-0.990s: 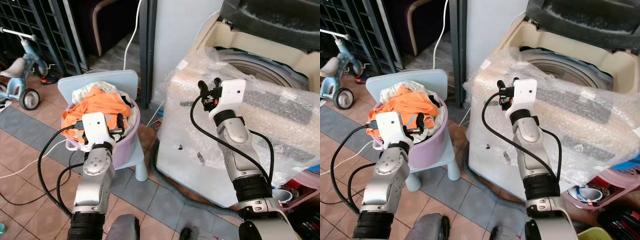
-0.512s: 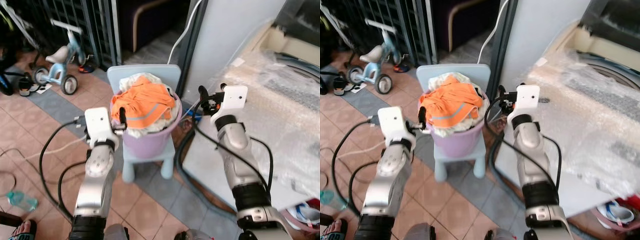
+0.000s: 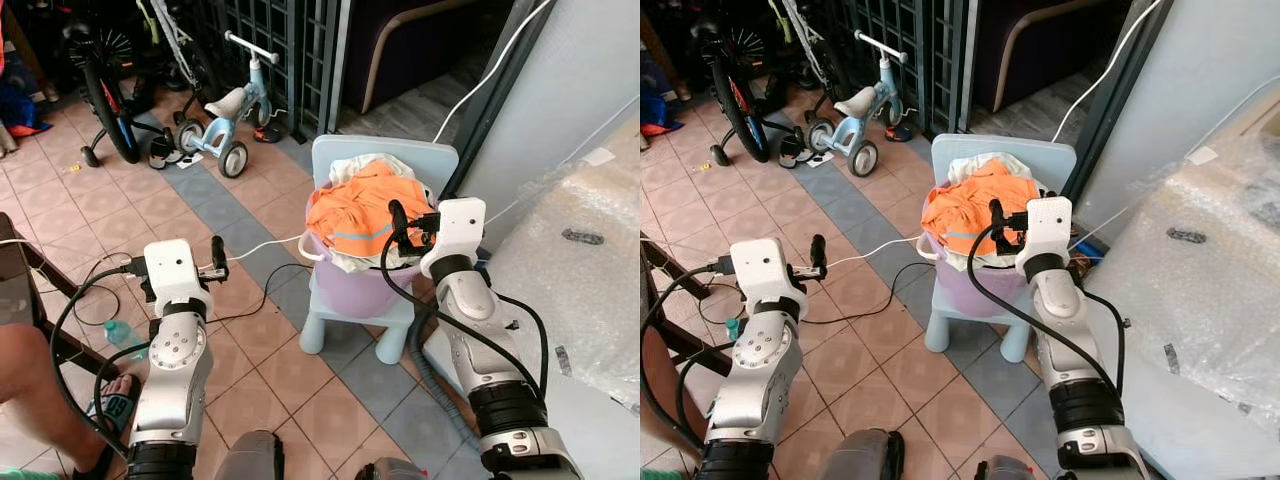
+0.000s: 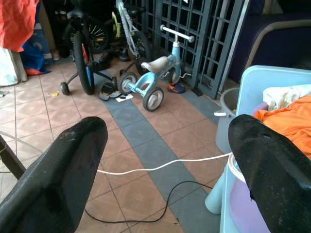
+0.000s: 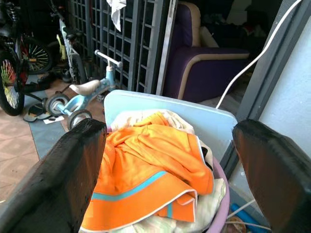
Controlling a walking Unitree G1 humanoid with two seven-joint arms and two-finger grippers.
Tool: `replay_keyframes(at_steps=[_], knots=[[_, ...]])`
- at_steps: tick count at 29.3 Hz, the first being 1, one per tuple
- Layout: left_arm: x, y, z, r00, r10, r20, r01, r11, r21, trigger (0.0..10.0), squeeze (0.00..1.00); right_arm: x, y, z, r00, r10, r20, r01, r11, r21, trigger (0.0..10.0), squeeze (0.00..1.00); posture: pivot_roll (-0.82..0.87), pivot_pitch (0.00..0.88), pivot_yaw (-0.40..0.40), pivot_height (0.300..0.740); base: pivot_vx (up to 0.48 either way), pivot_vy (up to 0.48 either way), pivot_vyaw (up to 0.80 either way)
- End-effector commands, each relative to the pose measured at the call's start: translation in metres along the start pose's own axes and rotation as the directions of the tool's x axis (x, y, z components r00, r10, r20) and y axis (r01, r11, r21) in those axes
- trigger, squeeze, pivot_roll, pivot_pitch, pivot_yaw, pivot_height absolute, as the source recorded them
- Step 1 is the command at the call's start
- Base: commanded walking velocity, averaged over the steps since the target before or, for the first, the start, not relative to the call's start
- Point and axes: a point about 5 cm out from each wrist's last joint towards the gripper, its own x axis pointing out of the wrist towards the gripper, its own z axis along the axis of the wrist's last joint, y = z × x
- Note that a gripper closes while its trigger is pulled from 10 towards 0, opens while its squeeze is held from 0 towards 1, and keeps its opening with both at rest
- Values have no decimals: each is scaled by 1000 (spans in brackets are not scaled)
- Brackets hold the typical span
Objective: Clothes washing
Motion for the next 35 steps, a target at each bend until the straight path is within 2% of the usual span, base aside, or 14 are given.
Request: replay_keyframes(at_steps=[1,16,18,21,28,30,31,32,33,35], knots=[[3,2,8,999,5,32,-6,1000,7,10000,0,3,5,1,1000,22,-7,-22,1000,-6,10000,0,84,79,-28,740,454,0,0],[1,-1,8,999,1,39,-1,1000,5,10000,0,5,16,4,996,91,-1,-91,996,5,10000,0,78,83,-28,740,456,0,0],[2,-3,8,1000,5,29,-5,1000,-3,10000,0,4,21,1,992,127,-12,-127,992,-19,10000,0,75,86,-28,740,459,0,347],[2,-3,8,1000,7,25,-7,1000,0,10000,0,3,22,0,992,129,-18,-129,992,-13,10000,0,77,87,-30,740,459,0,594],[1,-1,5,1000,16,8,-16,1000,3,10000,0,6,23,-1,992,120,-33,-120,993,-4,10000,0,80,89,-33,740,446,0,0],[1,-2,2,999,27,-21,-27,1000,-2,10000,0,6,22,-7,989,117,-86,-121,992,-43,10000,0,79,89,-34,740,180,0,0],[1,-2,1,999,27,-31,-27,1000,1,10000,0,6,20,-15,982,116,-151,-128,990,-67,10000,0,78,90,-35,740,0,0,0],[1,-2,1,999,27,-31,-27,1000,1,10000,0,6,20,-15,982,116,-151,-128,990,-67,10000,0,78,90,-35,740,0,0,0],[0,1,-3,997,46,-65,-44,999,31,10000,0,3,20,-29,960,138,-243,-165,982,-93,10000,0,77,90,-35,740,0,0,0],[0,2,-4,996,53,-75,-50,998,39,10000,0,2,19,-32,953,144,-267,-175,980,-99,10000,0,77,92,-37,740,0,0,0]])
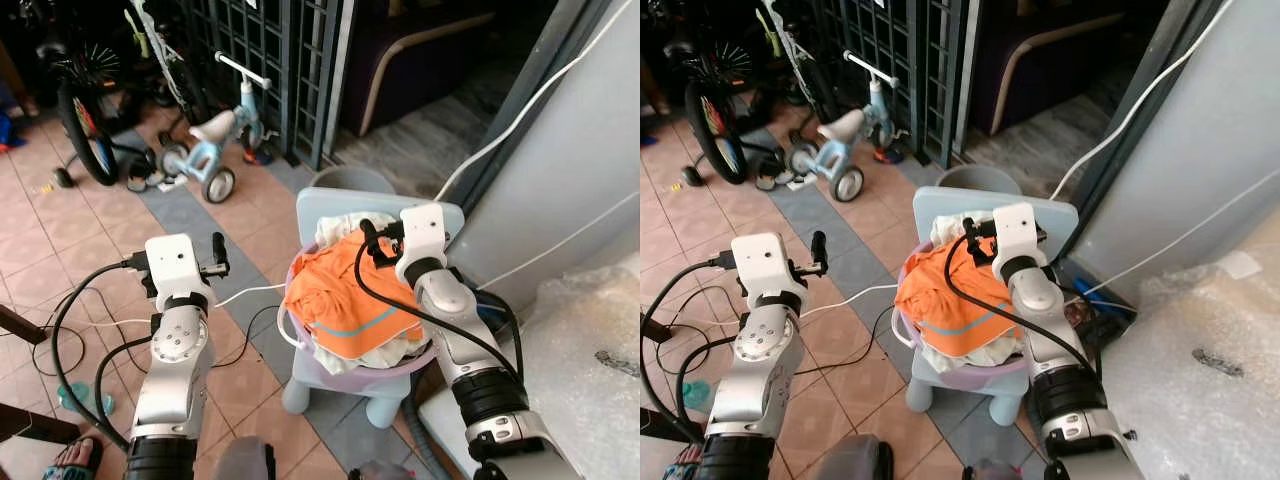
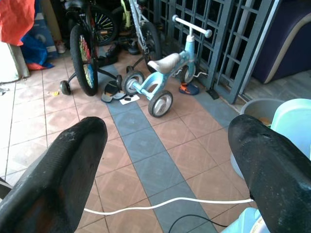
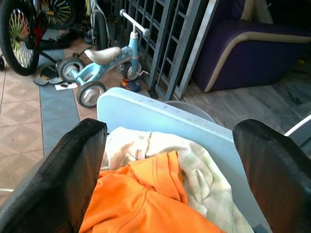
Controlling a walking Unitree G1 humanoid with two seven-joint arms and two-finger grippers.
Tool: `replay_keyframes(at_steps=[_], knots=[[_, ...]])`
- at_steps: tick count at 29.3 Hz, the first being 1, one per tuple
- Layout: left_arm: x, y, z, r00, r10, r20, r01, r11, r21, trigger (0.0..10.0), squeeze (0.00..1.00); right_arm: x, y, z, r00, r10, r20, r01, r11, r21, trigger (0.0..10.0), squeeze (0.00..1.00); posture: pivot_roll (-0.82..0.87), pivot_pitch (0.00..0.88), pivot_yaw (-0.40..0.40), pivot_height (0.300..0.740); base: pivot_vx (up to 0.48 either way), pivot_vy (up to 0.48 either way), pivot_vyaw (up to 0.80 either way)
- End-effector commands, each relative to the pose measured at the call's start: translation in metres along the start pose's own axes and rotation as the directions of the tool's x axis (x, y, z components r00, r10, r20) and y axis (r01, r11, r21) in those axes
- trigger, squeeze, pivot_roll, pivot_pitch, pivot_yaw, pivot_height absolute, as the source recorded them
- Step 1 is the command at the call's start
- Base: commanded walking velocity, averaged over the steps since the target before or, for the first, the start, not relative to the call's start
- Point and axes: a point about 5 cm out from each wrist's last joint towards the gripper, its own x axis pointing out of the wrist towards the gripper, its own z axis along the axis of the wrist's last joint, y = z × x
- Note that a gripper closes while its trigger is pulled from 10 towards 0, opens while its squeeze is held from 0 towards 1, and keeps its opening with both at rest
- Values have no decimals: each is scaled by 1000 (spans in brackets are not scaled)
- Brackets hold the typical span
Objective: Clothes washing
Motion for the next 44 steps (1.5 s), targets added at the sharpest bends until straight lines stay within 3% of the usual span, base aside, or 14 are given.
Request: replay_keyframes(at_steps=[1,2,12,14,17,18,19,20,21,22,24,44], knots=[[-6,1,-11,997,-12,-82,16,999,48,10000,0,-6,-4,-29,987,12,-163,-13,1000,-9,10000,0,90,96,-39,740,0,0,0],[-8,2,-13,995,-22,-102,28,998,57,10000,0,-7,-5,-36,979,18,-205,-20,1000,-7,10000,0,90,96,-39,740,0,0,0],[-24,18,-27,981,-59,-185,77,993,88,10000,0,-13,-1,-49,956,74,-285,-83,996,-20,10000,0,137,123,-49,740,0,0,0],[-27,23,-23,983,-45,-177,60,995,82,10000,0,-14,6,-52,931,144,-335,-162,986,-27,10000,0,151,153,-47,740,0,0,0],[-28,26,-19,984,-34,-173,56,991,124,10000,0,-14,14,-52,911,204,-357,-201,978,47,10000,0,144,176,-28,740,0,0,0],[-29,27,-18,984,-24,-178,47,990,131,10000,0,-14,17,-52,903,225,-367,-203,974,97,8039,0,140,179,-24,740,0,0,0],[-29,28,-18,983,-25,-183,49,990,130,10000,0,-13,15,-53,905,200,-376,-176,980,96,5333,0,140,179,-24,740,0,0,0],[-29,29,-18,982,-26,-186,52,990,134,10000,0,-14,14,-54,906,184,-382,-156,982,103,2000,0,143,182,-23,740,0,0,0],[-29,29,-18,982,-26,-186,52,990,134,10000,0,-14,14,-54,906,184,-382,-156,982,103,2000,0,143,182,-23,740,0,0,0],[-29,29,-19,982,-27,-189,54,989,136,10000,0,-14,16,-56,903,184,-388,-136,980,147,0,0,141,178,-22,740,0,0,0],[-30,29,-19,980,-30,-197,58,988,140,10000,0,-15,19,-57,901,183,-394,-116,975,187,0,0,139,176,-22,740,0,0,0],[-26,23,-17,979,-28,-201,57,988,142,10000,0,-12,20,-53,907,170,-384,-92,973,213,0,0,138,157,-43,740,0,0,0]])
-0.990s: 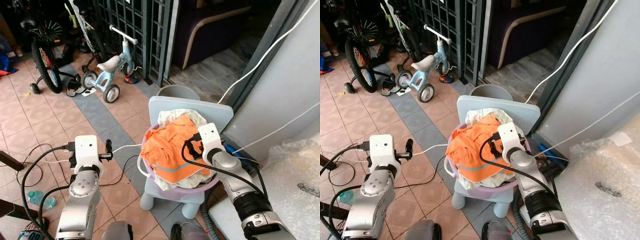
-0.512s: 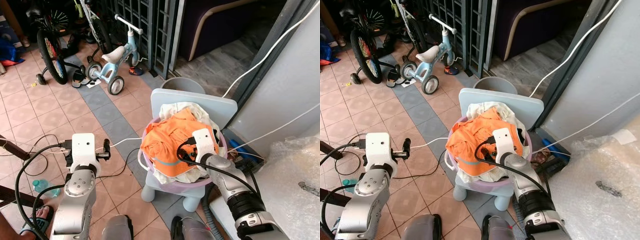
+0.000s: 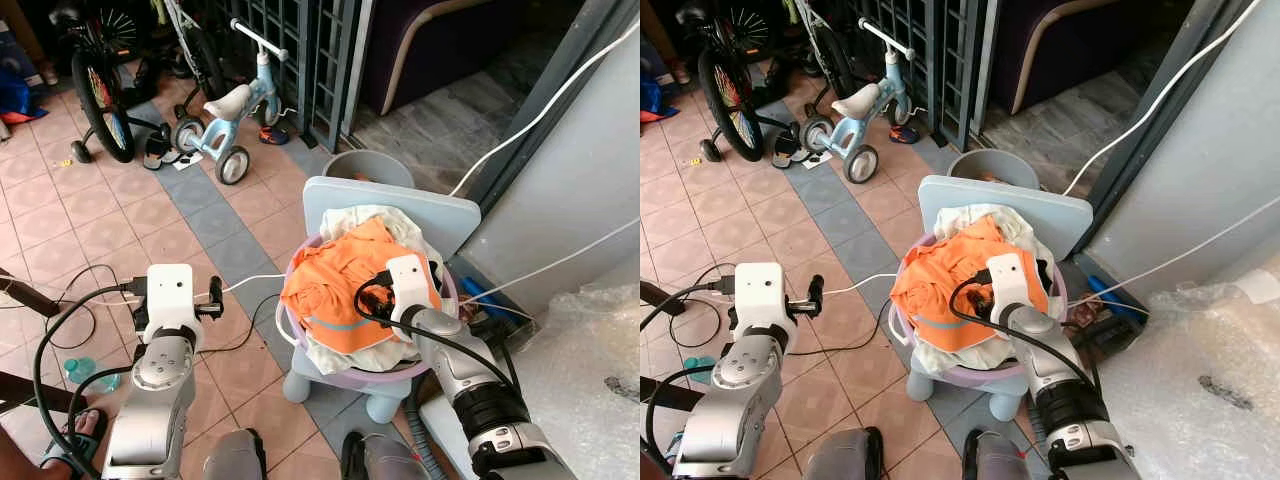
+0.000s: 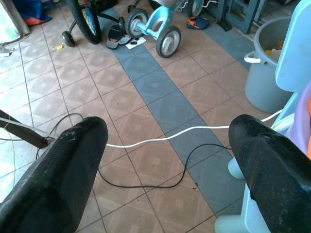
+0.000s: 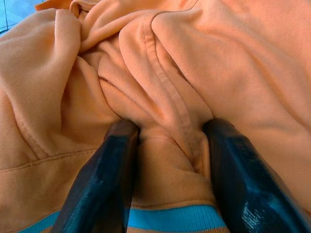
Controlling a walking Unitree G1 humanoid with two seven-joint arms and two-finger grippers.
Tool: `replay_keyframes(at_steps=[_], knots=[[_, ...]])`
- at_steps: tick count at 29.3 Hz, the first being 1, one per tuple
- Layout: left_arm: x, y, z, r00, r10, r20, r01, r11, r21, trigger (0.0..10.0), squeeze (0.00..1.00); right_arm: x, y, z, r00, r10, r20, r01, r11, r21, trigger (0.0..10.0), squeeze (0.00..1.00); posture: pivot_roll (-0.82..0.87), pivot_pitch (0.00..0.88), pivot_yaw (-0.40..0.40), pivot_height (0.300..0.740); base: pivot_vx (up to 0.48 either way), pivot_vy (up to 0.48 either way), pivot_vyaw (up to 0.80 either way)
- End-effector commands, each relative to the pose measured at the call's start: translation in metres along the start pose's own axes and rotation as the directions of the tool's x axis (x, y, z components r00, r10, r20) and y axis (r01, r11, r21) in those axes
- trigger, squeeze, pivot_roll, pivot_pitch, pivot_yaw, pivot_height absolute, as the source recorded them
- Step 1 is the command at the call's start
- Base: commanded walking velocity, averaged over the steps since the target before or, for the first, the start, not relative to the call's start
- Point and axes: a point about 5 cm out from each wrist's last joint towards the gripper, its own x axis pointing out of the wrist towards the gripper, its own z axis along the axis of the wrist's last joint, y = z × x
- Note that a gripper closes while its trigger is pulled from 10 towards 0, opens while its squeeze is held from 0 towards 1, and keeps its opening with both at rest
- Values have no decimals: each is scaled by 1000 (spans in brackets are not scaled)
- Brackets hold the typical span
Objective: Clothes washing
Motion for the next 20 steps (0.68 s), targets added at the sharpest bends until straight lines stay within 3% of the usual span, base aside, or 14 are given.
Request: replay_keyframes(at_steps=[1,20], knots=[[1,0,-1,1000,11,-5,-11,1000,13,10000,0,0,-1,3,1000,-8,1,8,1000,12,0,0,137,156,-43,740,0,0,0],[5,-1,1,1000,12,7,-12,1000,12,10000,0,0,1,13,997,-10,74,3,995,96,0,0,137,139,-45,740,0,0,0]])
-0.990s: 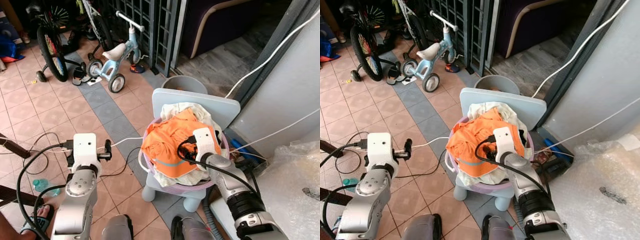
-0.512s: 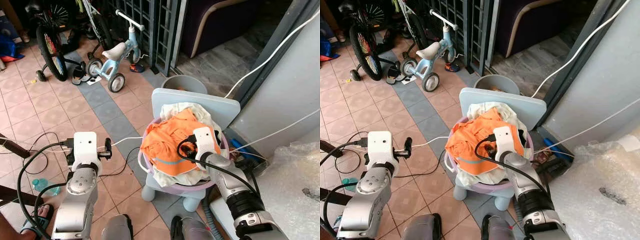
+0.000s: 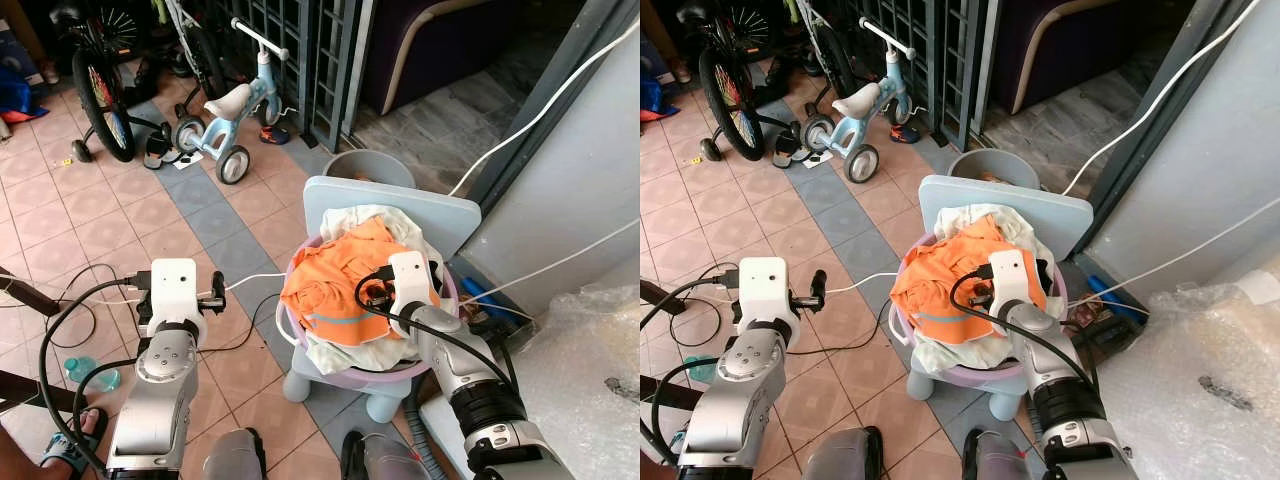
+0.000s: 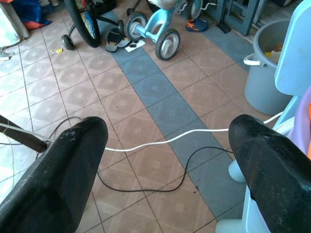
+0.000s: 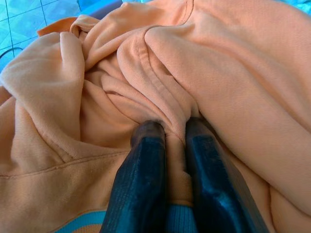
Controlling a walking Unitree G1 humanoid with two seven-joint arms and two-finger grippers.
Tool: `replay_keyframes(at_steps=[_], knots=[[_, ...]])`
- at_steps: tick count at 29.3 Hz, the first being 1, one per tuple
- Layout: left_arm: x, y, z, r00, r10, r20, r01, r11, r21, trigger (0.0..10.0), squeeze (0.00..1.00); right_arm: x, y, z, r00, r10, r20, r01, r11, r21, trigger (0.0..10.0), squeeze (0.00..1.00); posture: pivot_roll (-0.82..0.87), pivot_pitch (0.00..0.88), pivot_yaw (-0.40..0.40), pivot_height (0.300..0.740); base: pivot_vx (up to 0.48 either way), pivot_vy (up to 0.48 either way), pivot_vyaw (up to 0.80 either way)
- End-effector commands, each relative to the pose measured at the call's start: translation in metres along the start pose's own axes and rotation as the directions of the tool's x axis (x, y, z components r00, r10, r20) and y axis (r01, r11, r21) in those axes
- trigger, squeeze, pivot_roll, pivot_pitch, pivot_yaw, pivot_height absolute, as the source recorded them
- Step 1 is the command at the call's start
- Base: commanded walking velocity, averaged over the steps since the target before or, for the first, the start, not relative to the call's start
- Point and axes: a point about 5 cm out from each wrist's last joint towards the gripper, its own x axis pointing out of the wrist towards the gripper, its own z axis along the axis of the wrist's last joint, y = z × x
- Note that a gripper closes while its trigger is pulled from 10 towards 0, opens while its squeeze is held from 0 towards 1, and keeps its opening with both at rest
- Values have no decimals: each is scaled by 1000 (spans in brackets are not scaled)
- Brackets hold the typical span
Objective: Clothes washing
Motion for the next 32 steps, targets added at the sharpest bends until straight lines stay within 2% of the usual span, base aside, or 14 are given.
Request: replay_keyframes(at_steps=[1,4,12,13,14,16,19,21,22,23,25,28,30,32], knots=[[-1,1,-2,1000,17,-9,-17,1000,-1,10000,0,-1,0,8,999,0,46,-1,1000,24,0,0,136,139,-45,740,0,0,0],[-1,1,-4,999,22,-33,-24,998,-50,10000,0,-1,1,14,996,10,84,-15,998,62,0,0,134,137,-43,740,0,0,0],[0,-2,-3,1000,11,-27,-12,999,-49,10000,0,-3,4,16,992,26,123,-39,994,100,0,0,134,133,-45,740,0,0,0],[0,-2,-3,1000,11,-26,-13,999,-50,10000,0,-4,3,16,991,23,128,-38,993,111,8431,0,136,131,-48,740,0,0,0],[0,-3,-3,1000,11,-25,-13,999,-52,10000,0,-5,2,16,990,11,137,-26,993,112,10000,0,136,130,-49,740,0,0,0],[0,-3,-3,1000,11,-22,-12,998,-55,10000,0,-6,1,17,989,17,149,-32,995,97,10000,0,135,128,-50,740,0,0,0],[-1,-4,-4,1000,4,-18,-5,998,-56,10000,0,-14,2,25,973,47,225,-50,999,9,10000,0,131,117,-52,740,0,0,0],[-2,-6,-4,1000,-13,-8,12,999,-51,10000,0,-24,1,36,940,1,341,22,998,-63,10000,0,120,103,-46,740,0,0,0],[-2,-7,-4,1000,-21,-3,21,998,-53,10000,0,-27,3,38,935,26,355,-16,999,-31,10000,0,117,100,-45,740,0,0,0],[-2,-9,-3,999,-32,8,33,998,-60,10000,0,-32,4,41,922,33,385,-56,997,48,10000,0,111,92,-41,740,0,0,0],[-1,-10,-4,1000,-31,0,31,997,-65,10000,0,-36,2,42,918,-17,396,-20,996,87,10000,0,100,78,-33,740,0,0,0],[1,-12,-5,999,-27,-20,26,996,-84,10000,0,-43,-5,43,903,-54,427,77,996,-37,10000,0,90,65,-28,740,0,0,0],[2,-14,-4,1000,-28,-4,28,996,-86,10000,0,-46,-8,42,898,-59,437,41,998,52,10000,0,88,61,-25,740,0,0,0],[2,-18,0,999,-39,22,41,996,-82,10000,0,-48,-8,48,878,-58,475,38,998,52,10000,0,87,58,-32,740,0,0,0]])
